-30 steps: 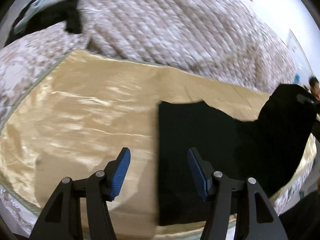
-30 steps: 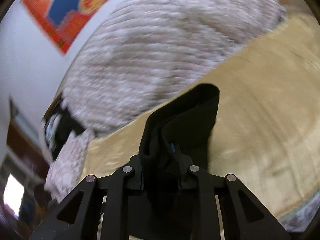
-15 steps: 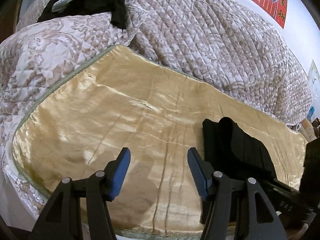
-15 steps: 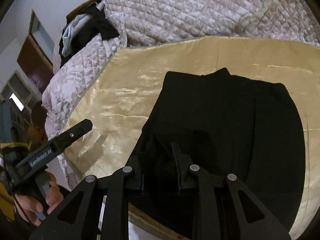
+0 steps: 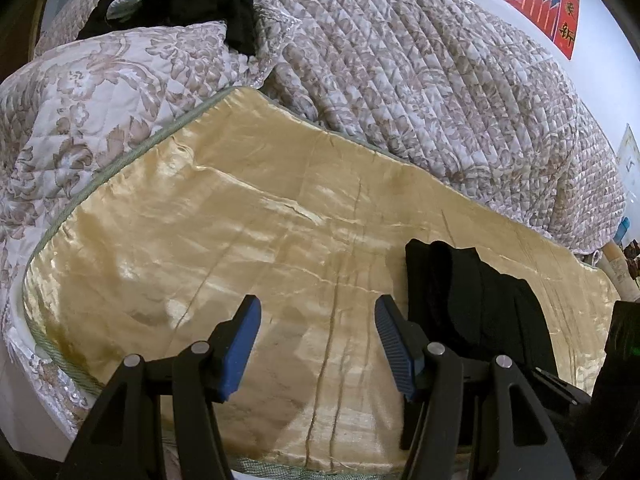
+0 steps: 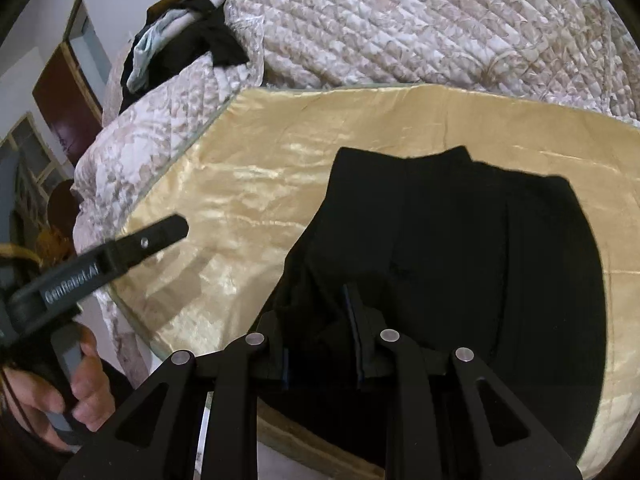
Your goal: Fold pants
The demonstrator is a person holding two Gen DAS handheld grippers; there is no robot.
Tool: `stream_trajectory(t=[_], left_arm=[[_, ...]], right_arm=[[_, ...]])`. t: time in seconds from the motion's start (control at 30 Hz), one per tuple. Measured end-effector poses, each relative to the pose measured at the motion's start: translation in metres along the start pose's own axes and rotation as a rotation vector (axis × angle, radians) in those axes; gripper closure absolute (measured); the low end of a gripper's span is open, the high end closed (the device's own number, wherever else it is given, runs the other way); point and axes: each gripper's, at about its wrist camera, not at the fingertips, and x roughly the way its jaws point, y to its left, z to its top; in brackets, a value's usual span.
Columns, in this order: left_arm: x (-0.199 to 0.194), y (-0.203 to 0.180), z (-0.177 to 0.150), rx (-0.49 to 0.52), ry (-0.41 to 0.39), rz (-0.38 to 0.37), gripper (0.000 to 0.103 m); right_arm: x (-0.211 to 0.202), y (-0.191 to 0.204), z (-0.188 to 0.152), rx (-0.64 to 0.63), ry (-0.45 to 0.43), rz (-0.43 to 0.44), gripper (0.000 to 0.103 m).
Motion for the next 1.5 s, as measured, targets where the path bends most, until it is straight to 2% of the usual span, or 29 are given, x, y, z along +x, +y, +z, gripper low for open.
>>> stream_trajectory(t=[0.07, 0.1, 0.17, 0.23, 0.33, 0.43, 0.5, 0.57, 0.63, 0.7, 0.83, 0.9, 1.0, 1.1, 1.17, 1.23, 1.27, 1.37, 1.5], left_arm=[[0.001, -0.001, -0.001, 0.003, 0.002, 0.0, 0.041], [0.001, -0.001, -0.001, 0.005, 0.003, 0.0, 0.041], [0.002, -0.002, -0.001, 0.006, 0.002, 0.0, 0.041], [0.002, -0.002, -0.001, 0.003, 0.001, 0.0, 0.041], [0.003, -0.002, 0.0, 0.007, 0.005, 0.0, 0.041], [0.003, -0.009, -0.001, 0.024, 0.004, -0.017, 0.041], [0.001, -0.017, -0.003, 0.047, -0.002, -0.042, 0.041], [-0.001, -0.027, -0.004, 0.072, -0.008, -0.076, 0.041], [-0.003, -0.038, -0.006, 0.098, -0.015, -0.105, 0.041], [-0.005, -0.051, -0.008, 0.135, -0.019, -0.134, 0.041], [-0.002, -0.072, -0.007, 0.183, -0.008, -0.164, 0.041], [0.0, -0.082, -0.003, 0.194, -0.001, -0.177, 0.041], [0.008, -0.105, 0.01, 0.222, 0.016, -0.227, 0.041], [0.022, -0.131, 0.023, 0.267, 0.033, -0.271, 0.041], [0.037, -0.144, 0.028, 0.303, 0.045, -0.274, 0.041], [0.055, -0.148, 0.028, 0.318, 0.081, -0.264, 0.041], [0.067, -0.147, 0.024, 0.32, 0.107, -0.246, 0.041], [0.089, -0.137, 0.011, 0.32, 0.157, -0.174, 0.04], [0.091, -0.129, 0.009, 0.292, 0.158, -0.184, 0.037]], right_arm=[[0.002, 0.006, -0.002, -0.048, -0.01, -0.014, 0.077], [0.003, 0.006, -0.002, -0.058, -0.008, -0.002, 0.069], [-0.002, 0.005, 0.0, -0.058, -0.009, 0.047, 0.061], [-0.012, 0.007, 0.003, -0.064, -0.028, 0.092, 0.06], [-0.041, 0.011, 0.011, -0.069, -0.117, 0.165, 0.06], [-0.072, 0.002, 0.012, -0.05, -0.22, 0.154, 0.06], [-0.085, -0.016, 0.004, -0.009, -0.25, 0.087, 0.06], [-0.084, -0.035, -0.008, 0.027, -0.212, 0.025, 0.061], [-0.07, -0.054, -0.025, 0.068, -0.121, -0.027, 0.065], [-0.058, -0.061, -0.037, 0.078, -0.047, -0.025, 0.067], [-0.077, -0.066, -0.022, 0.084, -0.107, 0.007, 0.067], [-0.083, -0.073, -0.008, 0.078, -0.121, -0.013, 0.067], [-0.078, -0.091, 0.017, 0.067, -0.098, -0.074, 0.067], [-0.066, -0.111, 0.035, 0.055, -0.08, -0.081, 0.069], [-0.051, -0.116, 0.049, 0.029, -0.063, -0.073, 0.077], [-0.035, -0.122, 0.054, 0.027, -0.03, -0.077, 0.08], [-0.022, -0.131, 0.054, 0.043, -0.002, -0.088, 0.08], [-0.004, -0.153, 0.049, 0.118, 0.029, -0.1, 0.096], [-0.004, -0.162, 0.046, 0.17, -0.003, -0.071, 0.095]])
